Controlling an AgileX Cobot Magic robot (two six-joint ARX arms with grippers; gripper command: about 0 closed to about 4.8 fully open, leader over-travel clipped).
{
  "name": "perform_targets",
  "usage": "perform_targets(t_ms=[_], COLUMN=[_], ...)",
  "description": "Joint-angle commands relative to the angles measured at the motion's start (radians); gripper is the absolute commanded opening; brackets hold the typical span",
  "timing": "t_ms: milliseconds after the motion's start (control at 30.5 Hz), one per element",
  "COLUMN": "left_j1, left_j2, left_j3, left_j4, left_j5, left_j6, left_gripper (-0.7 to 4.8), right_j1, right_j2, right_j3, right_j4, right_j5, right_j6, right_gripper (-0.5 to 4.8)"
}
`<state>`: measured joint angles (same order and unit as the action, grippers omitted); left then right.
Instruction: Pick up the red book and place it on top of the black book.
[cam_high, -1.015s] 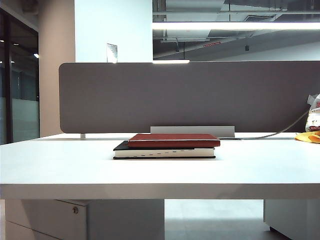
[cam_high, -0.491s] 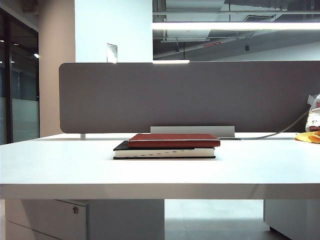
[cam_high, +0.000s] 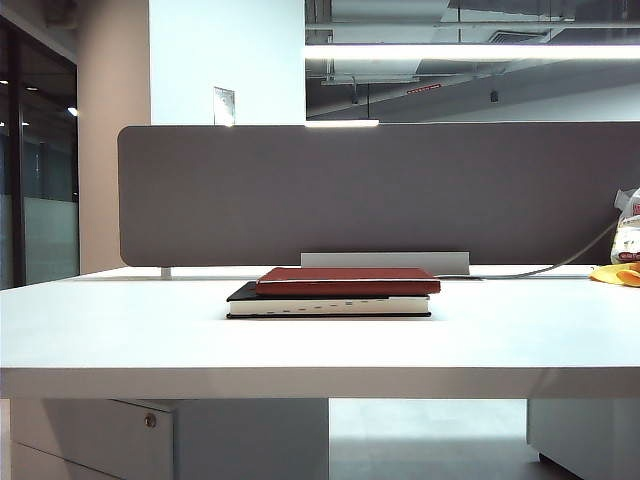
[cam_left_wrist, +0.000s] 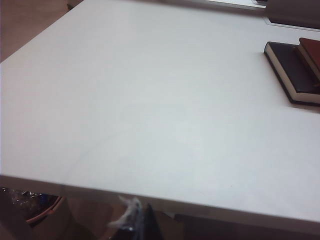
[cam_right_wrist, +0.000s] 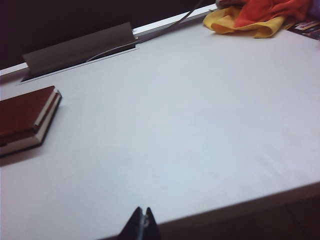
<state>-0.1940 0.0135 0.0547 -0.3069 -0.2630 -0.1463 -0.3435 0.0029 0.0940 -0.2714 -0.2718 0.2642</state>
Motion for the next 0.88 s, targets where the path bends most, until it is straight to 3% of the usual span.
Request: perform_targets(t_ms=[33,360,688,884], left_j1=[0.0,0.0,0.0,0.0], left_j2=[0.0,0.0,0.0,0.0], left_j3=[0.002,0.002,0.002,0.002], left_j4=[-0.028,-0.028,-0.028,-0.028], left_j5=[-0.009,-0.01,-0.01,-0.01], left_j6=[0.004,0.004,0.004,0.004], left_gripper=[-0.06,-0.06,-0.06,-0.06], right_j1=[0.002,0.002,0.002,0.002], right_j2=[0.0,0.0,0.0,0.0], right_j3=[-0.03,-0.068,-0.068,-0.068], right_j4=[0.026,0.063,0.06,0.06], right_j5=[0.011,0.061,0.026,0.058], right_j6=[-0.005,-0.033,-0.04,-0.04], right_gripper=[-0.01,-0.01,0.22,-0.06])
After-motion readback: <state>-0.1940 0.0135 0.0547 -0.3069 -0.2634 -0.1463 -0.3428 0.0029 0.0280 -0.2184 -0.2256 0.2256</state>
